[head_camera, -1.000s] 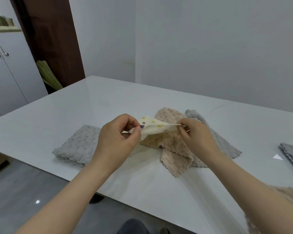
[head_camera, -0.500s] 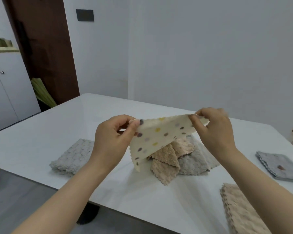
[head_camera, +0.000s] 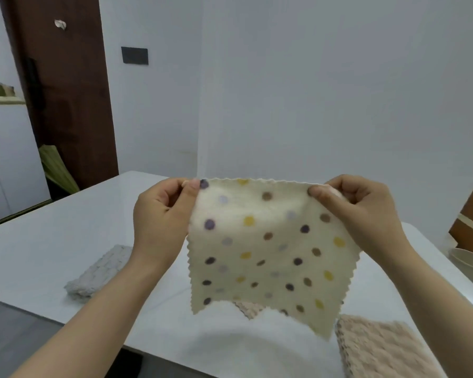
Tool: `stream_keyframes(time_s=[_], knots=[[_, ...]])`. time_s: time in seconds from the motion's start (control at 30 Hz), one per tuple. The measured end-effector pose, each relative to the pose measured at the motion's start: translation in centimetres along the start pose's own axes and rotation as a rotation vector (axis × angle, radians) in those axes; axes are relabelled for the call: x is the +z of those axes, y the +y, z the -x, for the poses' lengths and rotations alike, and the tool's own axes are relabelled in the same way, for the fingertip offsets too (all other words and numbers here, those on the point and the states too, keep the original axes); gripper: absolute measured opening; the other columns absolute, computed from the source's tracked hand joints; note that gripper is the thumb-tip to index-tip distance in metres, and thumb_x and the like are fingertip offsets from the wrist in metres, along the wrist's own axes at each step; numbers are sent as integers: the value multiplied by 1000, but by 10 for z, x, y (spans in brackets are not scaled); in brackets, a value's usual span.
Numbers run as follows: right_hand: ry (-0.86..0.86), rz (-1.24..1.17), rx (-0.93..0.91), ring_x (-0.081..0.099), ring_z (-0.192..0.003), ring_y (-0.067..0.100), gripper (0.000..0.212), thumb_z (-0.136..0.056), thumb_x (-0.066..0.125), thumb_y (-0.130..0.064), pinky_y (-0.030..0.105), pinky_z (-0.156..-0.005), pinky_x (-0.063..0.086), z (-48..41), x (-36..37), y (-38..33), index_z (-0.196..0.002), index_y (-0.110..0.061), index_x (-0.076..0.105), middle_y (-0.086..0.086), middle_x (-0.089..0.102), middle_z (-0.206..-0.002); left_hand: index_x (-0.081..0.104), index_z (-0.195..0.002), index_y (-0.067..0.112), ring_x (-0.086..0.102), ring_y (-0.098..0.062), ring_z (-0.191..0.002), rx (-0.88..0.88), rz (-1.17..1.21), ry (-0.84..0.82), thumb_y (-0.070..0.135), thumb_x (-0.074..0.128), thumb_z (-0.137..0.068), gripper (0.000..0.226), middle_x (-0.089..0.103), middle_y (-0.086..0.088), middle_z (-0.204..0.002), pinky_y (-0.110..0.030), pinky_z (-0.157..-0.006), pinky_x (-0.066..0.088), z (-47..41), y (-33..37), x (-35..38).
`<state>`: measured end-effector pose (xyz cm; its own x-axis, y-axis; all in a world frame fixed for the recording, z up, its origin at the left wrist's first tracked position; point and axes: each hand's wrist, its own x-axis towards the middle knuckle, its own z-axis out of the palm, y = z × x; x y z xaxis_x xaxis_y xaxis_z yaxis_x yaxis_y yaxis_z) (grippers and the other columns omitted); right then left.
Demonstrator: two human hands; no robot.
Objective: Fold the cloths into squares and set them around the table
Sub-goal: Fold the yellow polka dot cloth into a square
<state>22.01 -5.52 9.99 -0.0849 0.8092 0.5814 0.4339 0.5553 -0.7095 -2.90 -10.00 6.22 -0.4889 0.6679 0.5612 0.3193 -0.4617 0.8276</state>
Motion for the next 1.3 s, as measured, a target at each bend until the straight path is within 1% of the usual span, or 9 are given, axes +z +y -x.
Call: stream_keyframes(time_s=[0.17, 0.3, 0.43, 0.57, 0.67, 0.8, 0.9, 1.07, 1.3], knots=[[-274, -82, 389, 60, -55, 17, 20, -83, 72, -26, 26, -50, 43, 7, -7, 23, -81, -6, 71, 8, 68, -68, 72, -74, 9, 40, -19, -54, -172, -73, -120, 29, 61, -89, 27, 53, -29, -67, -29, -53, 34, 8, -29, 6], [-280, -66, 496, 62, -64, 18, 6, -87, 67, -15, 28, -59, 46, 19, 2, 54, -89, -12, 71, 10, 71, -78, 66, -70, 1, 37, -8, -38, -293, -129, -154, 25, 63, -88, 30, 47, -2, -48, -22, -47, 32, 19, -53, 13], [-286, -7, 503, 60, -58, 17, 5, -88, 65, -14, 30, -59, 48, 36, 15, 75, -91, -16, 68, 10, 68, -69, 68, -71, 1, 41, -3, -34, -336, -156, -186, 22, 64, -87, 27, 48, 8, -39, -15, -43, 33, 33, -70, 21], [-302, 21, 483, 61, -48, 12, 6, -89, 60, -7, 23, -58, 54, 54, 26, 85, -90, -13, 62, 3, 58, -54, 71, -72, 9, 46, -4, -37, -358, -180, -199, 25, 66, -86, 22, 56, 0, -47, -24, -50, 39, 48, -81, 26], [-340, 15, 465, 65, -52, 16, 13, -90, 53, -2, 26, -68, 53, 63, 32, 87, -88, -12, 61, 9, 59, -62, 72, -76, 17, 53, -7, -41, -410, -130, -192, 22, 63, -89, 17, 61, -1, -51, -27, -55, 49, 58, -86, 27], [-334, -51, 467, 68, -57, 15, 18, -93, 55, -6, 24, -70, 53, 69, 36, 85, -86, -13, 71, -4, 69, -72, 74, -81, 16, 65, -10, -51, -438, -72, -190, 18, 62, -89, 14, 68, -6, -62, -28, -64, 57, 72, -84, 30], [-343, -165, 515, 73, -71, 18, 22, -96, 52, -13, 26, -81, 55, 72, 35, 80, -96, -17, 74, -1, 74, -76, 74, -83, 10, 70, -18, -58, -461, -5, -164, 15, 66, -86, 10, 71, -10, -65, -26, -64, 58, 80, -80, 32], [-491, -265, 545, 72, -93, 15, 39, -97, 40, 1, 26, -91, 54, 76, 37, 73, -114, -18, 69, 3, 75, -93, 72, -83, 8, 71, -19, -62, -514, 82, -133, 12, 69, -83, 4, 73, -8, -68, -25, -67, 58, 87, -74, 31], [-434, -268, 443, 74, -76, 16, 15, -86, 67, -7, 16, -76, 53, 79, 49, 61, -95, -17, 74, 3, 76, -81, 71, -83, 6, 71, -19, -65, -556, 121, -139, 7, 69, -82, 3, 73, -9, -70, -31, -73, 58, 94, -72, 25]])
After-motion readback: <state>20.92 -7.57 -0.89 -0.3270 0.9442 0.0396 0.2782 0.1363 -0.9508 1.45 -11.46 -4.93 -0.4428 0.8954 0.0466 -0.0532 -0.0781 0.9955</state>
